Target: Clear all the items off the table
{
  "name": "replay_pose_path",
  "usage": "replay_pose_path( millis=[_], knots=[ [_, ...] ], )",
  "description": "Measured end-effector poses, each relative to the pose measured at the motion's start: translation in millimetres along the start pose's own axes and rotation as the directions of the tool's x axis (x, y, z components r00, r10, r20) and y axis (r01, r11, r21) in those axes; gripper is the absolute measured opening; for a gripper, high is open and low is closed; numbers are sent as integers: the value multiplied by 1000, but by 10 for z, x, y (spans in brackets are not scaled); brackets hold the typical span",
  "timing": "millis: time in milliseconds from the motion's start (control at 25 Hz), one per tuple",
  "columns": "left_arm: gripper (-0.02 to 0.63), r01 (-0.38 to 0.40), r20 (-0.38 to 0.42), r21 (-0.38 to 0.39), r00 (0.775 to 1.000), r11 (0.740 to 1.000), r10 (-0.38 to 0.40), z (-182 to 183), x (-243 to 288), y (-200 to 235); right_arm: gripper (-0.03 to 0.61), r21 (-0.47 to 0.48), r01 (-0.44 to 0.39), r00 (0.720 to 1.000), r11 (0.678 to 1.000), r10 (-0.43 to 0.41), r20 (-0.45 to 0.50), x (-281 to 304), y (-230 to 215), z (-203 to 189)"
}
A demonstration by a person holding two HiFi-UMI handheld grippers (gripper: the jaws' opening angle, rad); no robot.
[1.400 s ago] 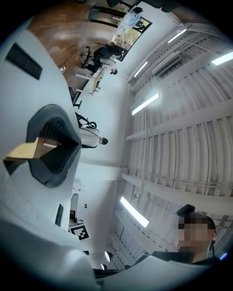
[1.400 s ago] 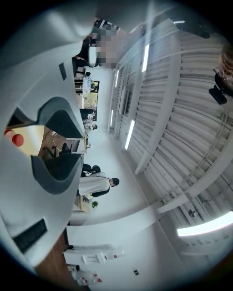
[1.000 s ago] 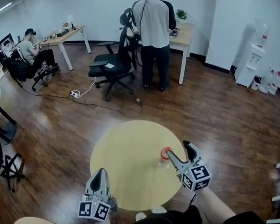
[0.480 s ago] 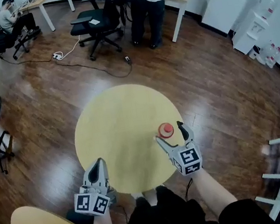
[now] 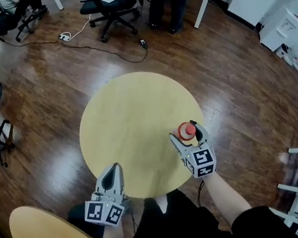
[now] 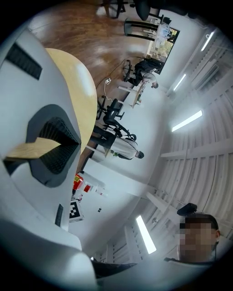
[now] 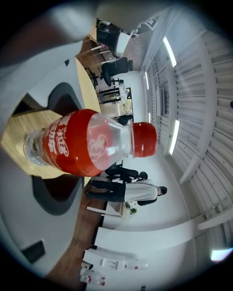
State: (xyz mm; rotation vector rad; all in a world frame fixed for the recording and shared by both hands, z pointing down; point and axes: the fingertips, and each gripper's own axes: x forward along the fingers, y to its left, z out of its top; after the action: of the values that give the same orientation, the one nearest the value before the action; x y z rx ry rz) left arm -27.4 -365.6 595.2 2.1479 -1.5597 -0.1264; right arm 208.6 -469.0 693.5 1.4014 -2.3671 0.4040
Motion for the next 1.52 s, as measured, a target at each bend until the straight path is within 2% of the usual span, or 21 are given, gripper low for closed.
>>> replay_pose_path(
  millis=[160, 240, 360, 640, 840, 1000, 1120, 1320, 1400, 1520],
  knots=[
    [-9, -24, 19, 16, 1000, 1000, 24, 138, -66, 57, 334, 25, 13, 1000, 1000, -12, -25, 62, -13, -34],
    [-9, -34, 34, 24, 999, 999, 33, 236, -104, 57, 321, 48, 19, 999, 999, -17, -33, 49, -28, -24],
    [-9, -38, 63, 38, 997, 999, 35, 387, -149, 29, 313, 74, 14, 1000, 997, -14, 3, -56, -37, 109],
    [-9, -67, 204, 75, 978, 995, 51, 825, -209, 56, 314, 8, -37, 988, 999, 35, 150, -94, -49, 907],
    [-9, -178, 314, 76, 938, 981, 146, 975, -587, 121, 313, -111, -141, 963, 984, 162, 215, -71, 157, 1340],
    [-9, -327, 381, 30, 878, 945, 291, 959, -1053, 224, 314, -181, -263, 932, 948, 298, 206, 93, 490, 1472],
    [-9, -449, 412, -19, 811, 893, 416, 892, -1543, 331, 313, -228, -370, 894, 901, 412, 177, 253, 988, 1520],
    [-9, -607, 453, -133, 666, 784, 593, 690, -2474, 500, 313, -301, -547, 791, 781, 600, 119, 268, 2063, 1464],
    [-9, -646, 469, -150, 621, 749, 629, 656, -2768, 511, 313, -328, -594, 751, 735, 652, 102, 232, 2434, 1446],
    [-9, -683, 495, -162, 567, 712, 658, 682, -3169, 553, 313, -352, -634, 706, 688, 701, 98, 144, 2915, 1484]
  ],
)
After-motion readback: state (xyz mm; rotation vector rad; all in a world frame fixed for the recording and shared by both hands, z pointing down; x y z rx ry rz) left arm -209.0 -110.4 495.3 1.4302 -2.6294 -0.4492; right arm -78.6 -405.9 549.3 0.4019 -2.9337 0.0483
